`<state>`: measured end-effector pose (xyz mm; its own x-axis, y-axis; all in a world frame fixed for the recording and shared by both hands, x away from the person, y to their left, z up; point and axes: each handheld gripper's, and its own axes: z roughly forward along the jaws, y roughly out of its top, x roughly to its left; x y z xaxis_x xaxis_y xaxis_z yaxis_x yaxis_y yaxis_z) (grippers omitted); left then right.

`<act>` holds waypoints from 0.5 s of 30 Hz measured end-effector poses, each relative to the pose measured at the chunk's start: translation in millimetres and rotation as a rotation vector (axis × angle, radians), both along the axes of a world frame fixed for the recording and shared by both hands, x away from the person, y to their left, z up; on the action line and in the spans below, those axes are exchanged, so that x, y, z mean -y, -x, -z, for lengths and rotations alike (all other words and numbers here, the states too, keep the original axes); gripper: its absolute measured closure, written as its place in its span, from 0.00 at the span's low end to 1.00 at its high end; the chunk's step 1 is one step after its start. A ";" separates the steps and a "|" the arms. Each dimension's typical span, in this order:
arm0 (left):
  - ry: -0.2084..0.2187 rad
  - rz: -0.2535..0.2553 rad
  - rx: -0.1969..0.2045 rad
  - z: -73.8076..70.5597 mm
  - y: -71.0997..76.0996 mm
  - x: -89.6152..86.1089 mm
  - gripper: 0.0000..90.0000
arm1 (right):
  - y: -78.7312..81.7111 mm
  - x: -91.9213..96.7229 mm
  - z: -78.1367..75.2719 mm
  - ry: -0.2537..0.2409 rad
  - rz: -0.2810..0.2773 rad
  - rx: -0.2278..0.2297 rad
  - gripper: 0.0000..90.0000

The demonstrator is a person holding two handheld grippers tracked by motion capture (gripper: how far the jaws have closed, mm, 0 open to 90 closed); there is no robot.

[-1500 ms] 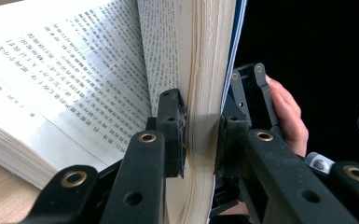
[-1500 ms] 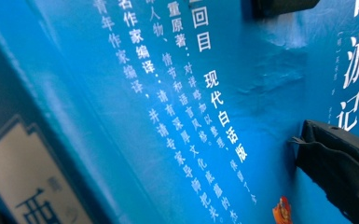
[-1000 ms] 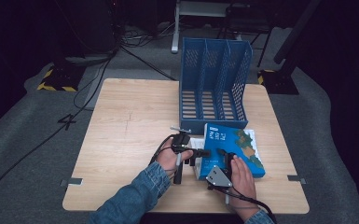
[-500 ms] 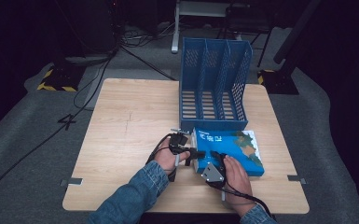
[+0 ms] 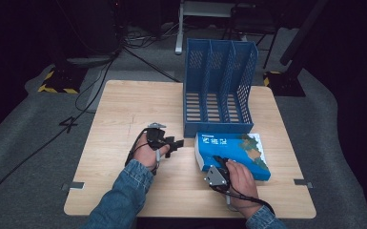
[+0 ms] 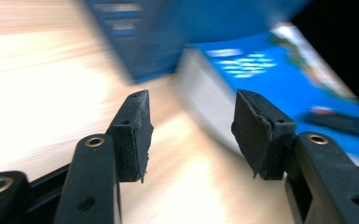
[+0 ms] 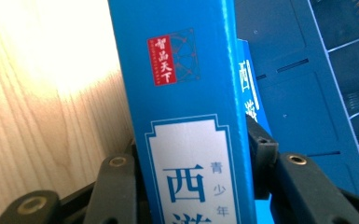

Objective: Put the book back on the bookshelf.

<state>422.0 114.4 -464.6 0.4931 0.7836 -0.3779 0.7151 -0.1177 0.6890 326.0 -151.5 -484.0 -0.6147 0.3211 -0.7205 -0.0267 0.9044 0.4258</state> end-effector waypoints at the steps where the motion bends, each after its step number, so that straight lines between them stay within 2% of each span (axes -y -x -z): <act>1: -0.091 -0.037 0.022 3.0 -1.0 -6.5 0.50 | 0.1 0.0 -2.8 0.001 0.000 -0.023 0.64; 2: -0.178 -0.074 0.034 8.6 -2.9 -17.0 0.51 | 0.4 -0.2 -6.0 0.000 0.000 -0.037 0.64; 3: -0.178 -0.074 0.034 8.6 -2.9 -17.0 0.50 | 1.4 0.1 -11.4 -0.010 -0.003 -0.066 0.65; 4: -0.205 -0.110 0.027 15.4 -5.6 -32.1 0.49 | 2.4 0.7 -16.2 -0.028 -0.007 -0.087 0.65; 5: -0.220 -0.127 0.030 18.3 -6.9 -39.4 0.48 | 3.1 1.3 -19.1 -0.032 -0.012 -0.105 0.65; 6: -0.220 -0.127 0.030 18.3 -6.9 -39.4 0.47 | 3.1 1.3 -19.1 -0.032 -0.012 -0.105 0.65; 8: -0.257 -0.166 0.041 25.2 -10.5 -59.0 0.46 | 6.5 2.0 -28.6 -0.062 -0.012 -0.135 0.66; 13: -0.294 -0.206 0.050 32.3 -14.5 -74.0 0.44 | 9.4 1.5 -36.4 -0.067 -0.025 -0.163 0.66; 14: -0.281 -0.219 0.068 34.6 -15.6 -76.9 0.44 | 10.3 1.2 -38.8 -0.064 -0.028 -0.175 0.66; 15: -0.279 -0.216 0.067 34.7 -16.5 -79.0 0.43 | 11.6 0.3 -42.1 -0.067 -0.032 -0.186 0.66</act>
